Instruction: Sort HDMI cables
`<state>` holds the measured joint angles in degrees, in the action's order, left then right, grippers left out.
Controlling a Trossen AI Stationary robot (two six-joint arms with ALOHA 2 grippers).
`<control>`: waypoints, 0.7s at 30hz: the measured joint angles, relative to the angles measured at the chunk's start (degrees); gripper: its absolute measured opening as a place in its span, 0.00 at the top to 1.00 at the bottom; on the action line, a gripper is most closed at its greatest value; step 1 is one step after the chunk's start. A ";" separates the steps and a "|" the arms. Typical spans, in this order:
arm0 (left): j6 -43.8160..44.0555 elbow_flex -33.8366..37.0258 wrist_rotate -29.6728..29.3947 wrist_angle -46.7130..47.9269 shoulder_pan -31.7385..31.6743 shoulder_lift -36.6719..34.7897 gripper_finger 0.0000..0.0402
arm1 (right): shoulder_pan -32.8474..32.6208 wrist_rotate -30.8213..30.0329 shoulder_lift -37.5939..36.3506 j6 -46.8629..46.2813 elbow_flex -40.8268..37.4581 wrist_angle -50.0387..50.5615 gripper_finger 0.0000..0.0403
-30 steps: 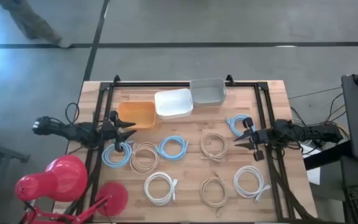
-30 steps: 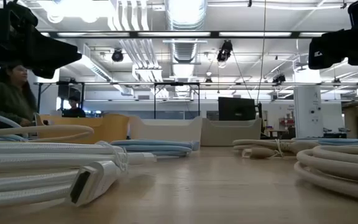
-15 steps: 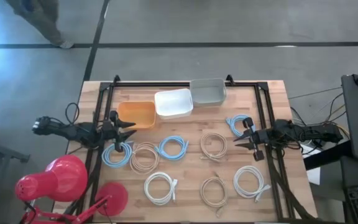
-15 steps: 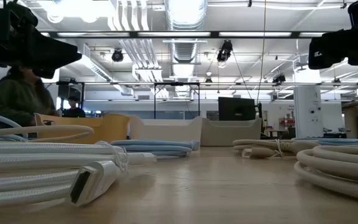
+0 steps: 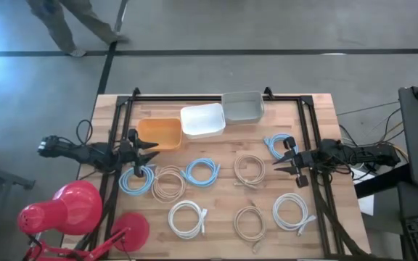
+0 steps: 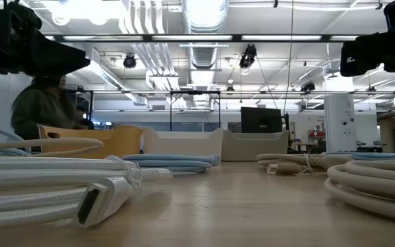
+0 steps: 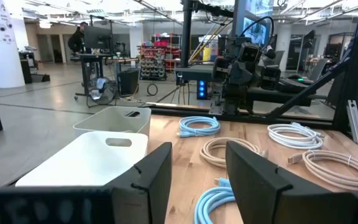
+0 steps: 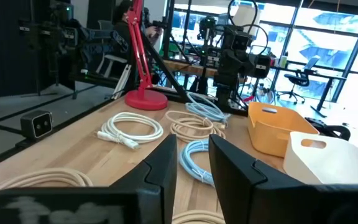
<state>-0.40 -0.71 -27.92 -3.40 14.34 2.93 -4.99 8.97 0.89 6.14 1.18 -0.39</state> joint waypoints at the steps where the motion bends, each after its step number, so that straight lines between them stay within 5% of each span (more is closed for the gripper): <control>1: 0.00 0.00 -0.02 0.00 -0.01 0.00 0.61 | 0.00 -0.01 0.00 0.01 -0.01 0.00 0.78; 21: 0.00 0.00 0.00 0.00 -0.01 0.00 0.61 | 0.01 0.00 0.01 -0.08 -0.01 -0.01 0.81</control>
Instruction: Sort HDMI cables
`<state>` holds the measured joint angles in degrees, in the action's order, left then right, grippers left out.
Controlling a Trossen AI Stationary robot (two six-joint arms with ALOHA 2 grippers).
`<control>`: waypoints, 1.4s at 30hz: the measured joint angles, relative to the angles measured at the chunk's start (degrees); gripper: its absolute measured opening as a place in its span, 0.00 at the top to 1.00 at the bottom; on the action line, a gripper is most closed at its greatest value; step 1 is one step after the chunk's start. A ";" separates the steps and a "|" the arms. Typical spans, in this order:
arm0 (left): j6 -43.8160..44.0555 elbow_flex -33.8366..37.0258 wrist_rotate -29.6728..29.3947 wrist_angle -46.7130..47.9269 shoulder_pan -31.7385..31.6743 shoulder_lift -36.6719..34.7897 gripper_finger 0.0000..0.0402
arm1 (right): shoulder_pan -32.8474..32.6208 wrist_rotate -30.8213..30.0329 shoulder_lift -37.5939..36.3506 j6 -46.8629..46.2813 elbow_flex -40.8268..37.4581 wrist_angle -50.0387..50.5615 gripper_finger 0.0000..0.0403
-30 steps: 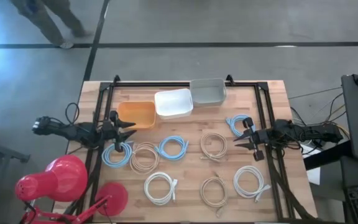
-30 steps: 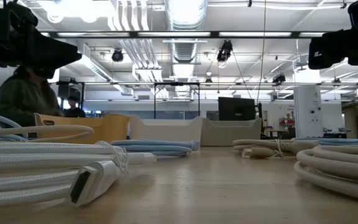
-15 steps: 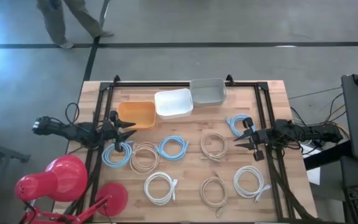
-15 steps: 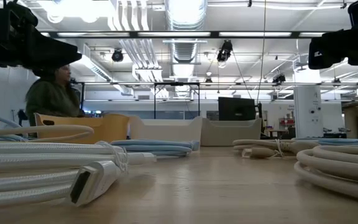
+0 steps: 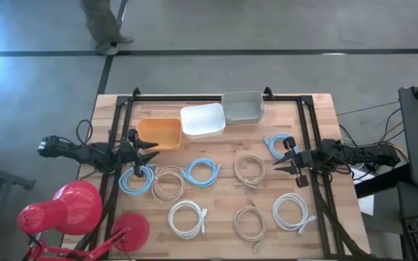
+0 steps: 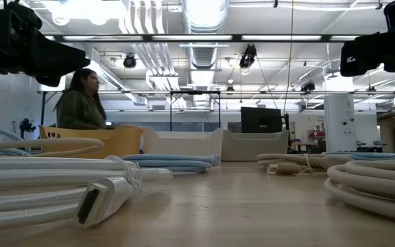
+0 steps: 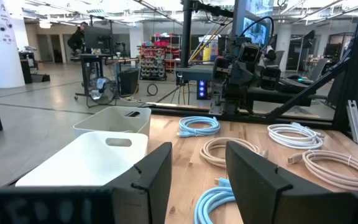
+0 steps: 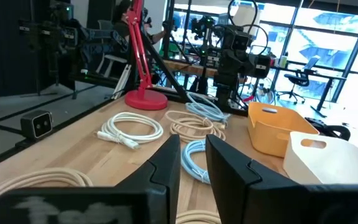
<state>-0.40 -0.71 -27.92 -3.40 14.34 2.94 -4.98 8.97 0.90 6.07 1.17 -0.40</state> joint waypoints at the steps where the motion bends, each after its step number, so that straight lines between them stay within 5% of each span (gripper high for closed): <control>1: 0.00 0.00 -0.02 0.00 0.01 -0.02 0.61 | 0.00 0.00 -0.01 0.05 0.01 0.00 0.81; 42: 0.00 0.00 -0.02 0.00 0.01 -0.02 0.61 | -0.01 0.00 -0.01 -0.02 0.00 0.00 0.79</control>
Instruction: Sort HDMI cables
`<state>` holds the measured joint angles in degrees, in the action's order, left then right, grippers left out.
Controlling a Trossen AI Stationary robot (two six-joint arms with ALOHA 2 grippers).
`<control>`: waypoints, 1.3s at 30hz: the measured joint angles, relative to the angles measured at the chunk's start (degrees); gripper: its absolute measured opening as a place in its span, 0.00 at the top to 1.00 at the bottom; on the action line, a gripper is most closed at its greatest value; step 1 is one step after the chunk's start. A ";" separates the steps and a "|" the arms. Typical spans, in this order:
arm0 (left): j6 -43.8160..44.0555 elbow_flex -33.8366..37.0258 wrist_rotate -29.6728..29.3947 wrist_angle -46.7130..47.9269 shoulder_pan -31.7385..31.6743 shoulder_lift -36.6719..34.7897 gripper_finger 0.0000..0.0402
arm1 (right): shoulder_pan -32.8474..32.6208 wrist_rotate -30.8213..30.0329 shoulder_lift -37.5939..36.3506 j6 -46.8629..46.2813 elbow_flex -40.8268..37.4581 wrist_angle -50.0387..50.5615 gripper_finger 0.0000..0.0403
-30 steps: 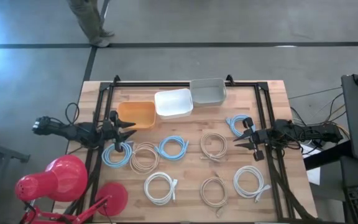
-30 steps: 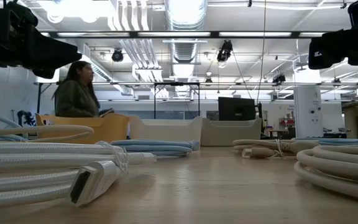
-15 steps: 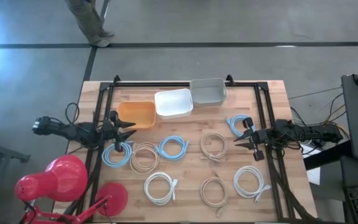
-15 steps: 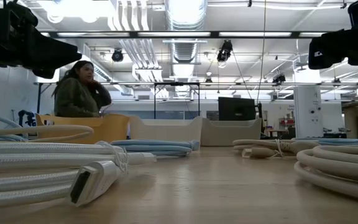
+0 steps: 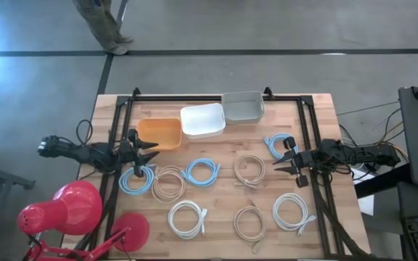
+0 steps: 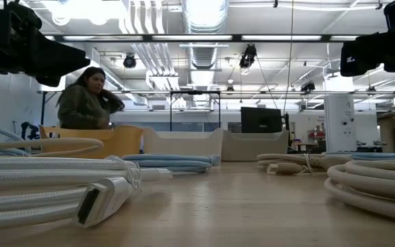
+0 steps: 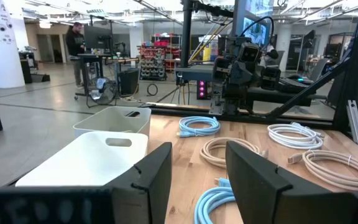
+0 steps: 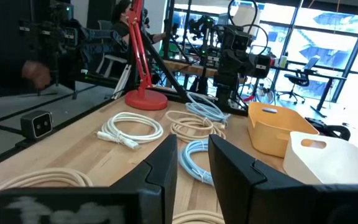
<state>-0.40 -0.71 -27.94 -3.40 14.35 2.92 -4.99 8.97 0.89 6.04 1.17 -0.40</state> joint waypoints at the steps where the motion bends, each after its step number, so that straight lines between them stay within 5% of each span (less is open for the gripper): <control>1: 0.00 0.00 0.00 0.00 -0.02 0.00 0.61 | 0.01 0.00 0.01 0.03 0.00 0.02 0.79; 14: -1.70 0.01 -0.09 -0.52 0.00 0.02 0.61 | -0.01 0.02 0.02 -0.29 0.00 -0.42 0.83; 22: -0.42 0.06 -0.85 -2.12 -0.01 0.01 0.61 | -0.01 0.04 0.02 -12.31 0.02 -5.89 0.80; 31: 0.96 0.06 -0.72 -2.51 -0.02 0.02 0.61 | 0.00 -0.09 0.02 3.52 0.00 -16.21 0.78; 39: 1.52 -5.43 -0.42 -0.91 0.00 1.31 0.61 | 0.02 -15.93 3.44 2.52 0.76 -24.29 0.77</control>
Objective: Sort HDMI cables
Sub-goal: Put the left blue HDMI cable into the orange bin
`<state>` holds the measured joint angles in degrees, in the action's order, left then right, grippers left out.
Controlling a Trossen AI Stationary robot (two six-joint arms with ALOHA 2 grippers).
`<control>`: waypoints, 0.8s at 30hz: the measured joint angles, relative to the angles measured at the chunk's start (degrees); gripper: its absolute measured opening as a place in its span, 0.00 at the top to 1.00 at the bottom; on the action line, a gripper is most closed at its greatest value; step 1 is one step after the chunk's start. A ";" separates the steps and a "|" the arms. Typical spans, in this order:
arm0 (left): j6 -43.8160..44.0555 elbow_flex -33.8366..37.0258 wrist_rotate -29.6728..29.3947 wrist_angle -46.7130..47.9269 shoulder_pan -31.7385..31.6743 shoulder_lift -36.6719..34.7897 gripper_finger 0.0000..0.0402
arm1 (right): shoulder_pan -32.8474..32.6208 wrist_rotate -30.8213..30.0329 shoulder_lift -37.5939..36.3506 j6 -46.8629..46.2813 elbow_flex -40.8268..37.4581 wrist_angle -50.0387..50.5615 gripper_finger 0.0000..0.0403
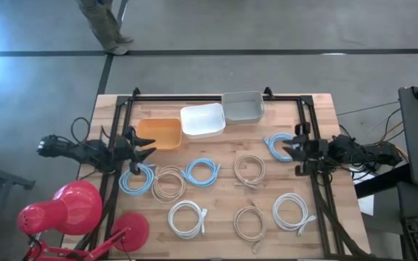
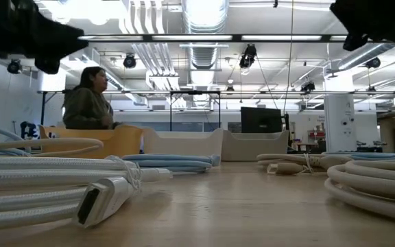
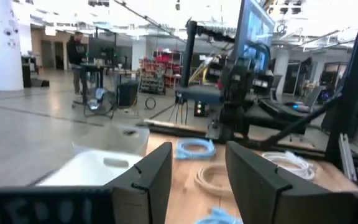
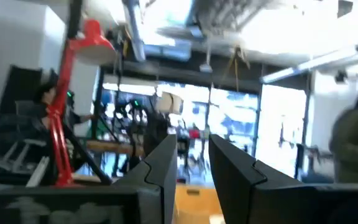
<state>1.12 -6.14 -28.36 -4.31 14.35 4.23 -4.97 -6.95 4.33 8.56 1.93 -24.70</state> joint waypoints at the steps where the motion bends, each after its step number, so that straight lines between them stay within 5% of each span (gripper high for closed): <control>1: -0.01 -2.02 0.00 2.45 -0.02 0.70 0.61 | 0.00 -0.35 1.38 -0.94 0.38 0.16 0.76; 11: 15.17 -24.30 0.23 42.50 0.00 16.50 0.56 | 0.00 -0.60 22.76 -2.55 9.21 0.43 0.57; 24: 32.48 -31.54 11.22 66.66 0.00 42.49 0.46 | 0.00 -0.68 45.66 -4.17 20.28 0.98 0.52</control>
<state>33.60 -37.68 -17.14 62.35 14.35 46.71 -4.97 -7.64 49.98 4.39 22.21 -23.72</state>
